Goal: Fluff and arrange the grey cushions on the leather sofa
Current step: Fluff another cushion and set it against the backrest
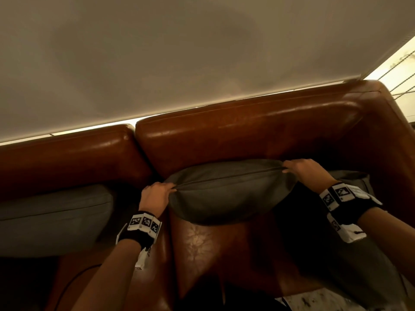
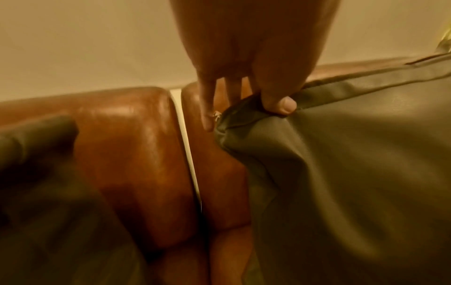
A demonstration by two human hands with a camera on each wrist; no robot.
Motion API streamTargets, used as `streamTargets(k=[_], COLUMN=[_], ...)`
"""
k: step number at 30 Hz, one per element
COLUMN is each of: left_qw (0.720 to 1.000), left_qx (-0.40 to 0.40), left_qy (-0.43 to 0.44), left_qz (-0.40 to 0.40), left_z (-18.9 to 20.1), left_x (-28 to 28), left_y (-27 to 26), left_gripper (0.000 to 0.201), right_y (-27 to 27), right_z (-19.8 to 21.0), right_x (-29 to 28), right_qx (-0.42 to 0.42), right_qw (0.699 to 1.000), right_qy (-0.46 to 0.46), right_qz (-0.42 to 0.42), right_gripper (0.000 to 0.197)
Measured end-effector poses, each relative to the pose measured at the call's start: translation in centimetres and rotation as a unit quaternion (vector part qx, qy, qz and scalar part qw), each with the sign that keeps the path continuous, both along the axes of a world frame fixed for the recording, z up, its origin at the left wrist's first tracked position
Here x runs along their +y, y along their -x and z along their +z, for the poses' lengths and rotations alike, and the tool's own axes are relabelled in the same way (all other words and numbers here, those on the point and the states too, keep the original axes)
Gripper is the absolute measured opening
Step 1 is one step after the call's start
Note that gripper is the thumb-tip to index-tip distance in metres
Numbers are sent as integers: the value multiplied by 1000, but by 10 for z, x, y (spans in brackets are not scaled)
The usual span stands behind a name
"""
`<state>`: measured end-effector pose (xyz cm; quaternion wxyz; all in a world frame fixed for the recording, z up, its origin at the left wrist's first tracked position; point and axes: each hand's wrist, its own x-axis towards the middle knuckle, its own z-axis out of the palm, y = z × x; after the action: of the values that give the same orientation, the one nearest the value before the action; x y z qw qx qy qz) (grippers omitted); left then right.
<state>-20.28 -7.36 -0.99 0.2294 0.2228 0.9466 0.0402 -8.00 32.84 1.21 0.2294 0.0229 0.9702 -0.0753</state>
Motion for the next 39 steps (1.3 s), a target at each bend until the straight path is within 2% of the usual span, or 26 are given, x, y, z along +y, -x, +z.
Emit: streamTargets(k=[1,3,4,6,7,8,10,11,12,14,16,20,22,24,25,26,28,30,31,32,34,36,39], left_qw=[999,998,998,981,959,929,854,818,796,793,808,828,840,846,850,852,858,880,891,898,903,906,920], left_qx=[23,29,11,-33,-55,-87,-147,-158,-151,-112,-64,-11,-26,-62,-80,-93,-95,-65,-45,-26,11,37,12], left_qy=[-30,-57,-61,-102,-131,-150,-177,-195,-210,-211,-223,-264,-242,-207,-192,-184,-195,-200,-193,-187,-185,-191,-187], left_qz=[-2,3,31,162,244,327,467,518,548,560,541,495,485,487,485,482,467,427,409,398,388,376,344], left_z=[2,0,-6,-13,-17,-22,-33,-36,-37,-32,-25,-14,-16,-20,-23,-26,-32,-33,-32,-32,-32,-33,-41], left_x=[-3,-12,-17,-18,-17,-15,-14,-11,-9,1,7,-4,-6,3,7,10,11,14,16,20,25,26,17], left_y=[1,4,3,-4,-8,-12,-18,-20,-19,-18,-15,-11,-9,-5,-5,-6,-8,-9,-10,-10,-8,-5,-2], left_gripper=[26,24,26,33,41,50,62,63,61,55,51,45,44,45,46,46,49,48,45,41,38,39,40], right_y=[2,8,9,11,10,8,3,1,0,3,5,6,4,7,10,12,18,32,41,51,66,73,64], right_z=[5,6,4,-3,-6,-13,-21,-25,-25,-18,-14,-7,-11,-18,-22,-28,-35,-38,-38,-39,-44,-58,-87], right_x=[1,6,8,7,5,4,0,-3,-6,-17,-27,-20,-16,-19,-26,-35,-69,-121,-151,-180,-227,-244,-216], right_qx=[4,24,40,40,8,-20,-24,-4,6,29,81,141,124,90,74,68,136,211,204,167,85,54,67], right_qw=[1000,994,986,958,933,889,778,750,742,794,825,838,836,820,812,819,877,932,951,963,974,981,989], right_qy=[7,62,96,142,170,214,293,296,283,196,178,197,189,175,150,104,24,72,125,175,209,181,126], right_qz=[-10,-85,-129,-245,-318,-406,-555,-592,-608,-575,-530,-488,-501,-538,-559,-561,-461,-285,-196,-118,-6,37,42], right_gripper=[23,21,21,32,41,47,47,53,59,55,45,41,41,39,39,40,43,49,52,54,52,51,49])
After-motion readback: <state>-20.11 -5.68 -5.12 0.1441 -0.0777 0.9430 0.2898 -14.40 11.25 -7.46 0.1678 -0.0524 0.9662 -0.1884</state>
